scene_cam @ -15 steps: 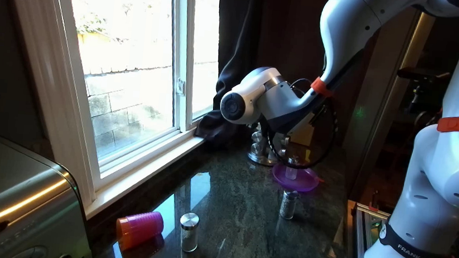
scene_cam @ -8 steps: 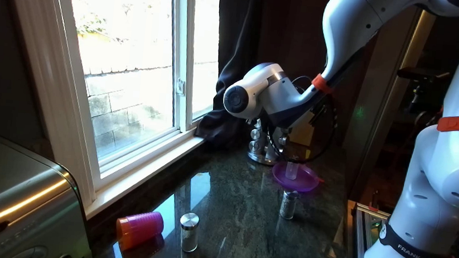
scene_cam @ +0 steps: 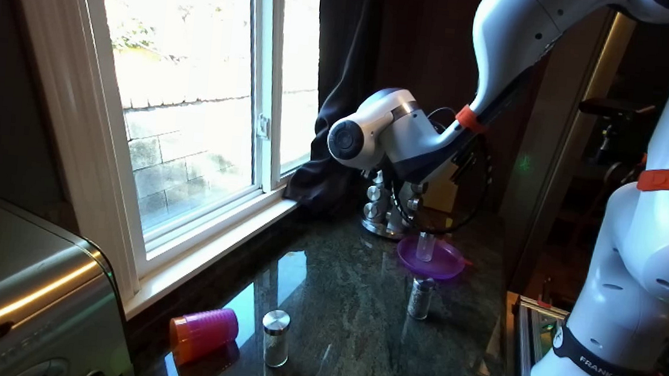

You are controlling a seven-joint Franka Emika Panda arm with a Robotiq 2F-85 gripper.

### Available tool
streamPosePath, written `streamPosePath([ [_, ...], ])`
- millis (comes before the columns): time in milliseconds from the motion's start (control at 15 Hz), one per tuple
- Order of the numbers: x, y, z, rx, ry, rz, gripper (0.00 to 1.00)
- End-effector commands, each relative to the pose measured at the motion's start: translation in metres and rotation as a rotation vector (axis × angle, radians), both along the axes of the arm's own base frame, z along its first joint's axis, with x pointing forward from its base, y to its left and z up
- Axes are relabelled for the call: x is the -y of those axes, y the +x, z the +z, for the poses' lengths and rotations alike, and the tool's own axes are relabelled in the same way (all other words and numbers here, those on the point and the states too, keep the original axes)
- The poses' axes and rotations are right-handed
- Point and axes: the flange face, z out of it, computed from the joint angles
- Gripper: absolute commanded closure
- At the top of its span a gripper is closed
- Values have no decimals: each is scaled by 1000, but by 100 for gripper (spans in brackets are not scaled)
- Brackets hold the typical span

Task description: Put the spice bottle on the rack

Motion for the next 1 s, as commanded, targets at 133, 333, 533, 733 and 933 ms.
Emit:
streamPosePath([
  [133, 3, -8, 1, -21, -11, -21, 76],
  [333, -2, -9, -3, -26, -15, -43, 76],
  [533, -10, -9, -6, -23, -20, -77, 76],
  [733, -20, -9, -9, -4, -34, -107, 76],
  [933, -29, -9, -14, -1, -31, -117, 76],
])
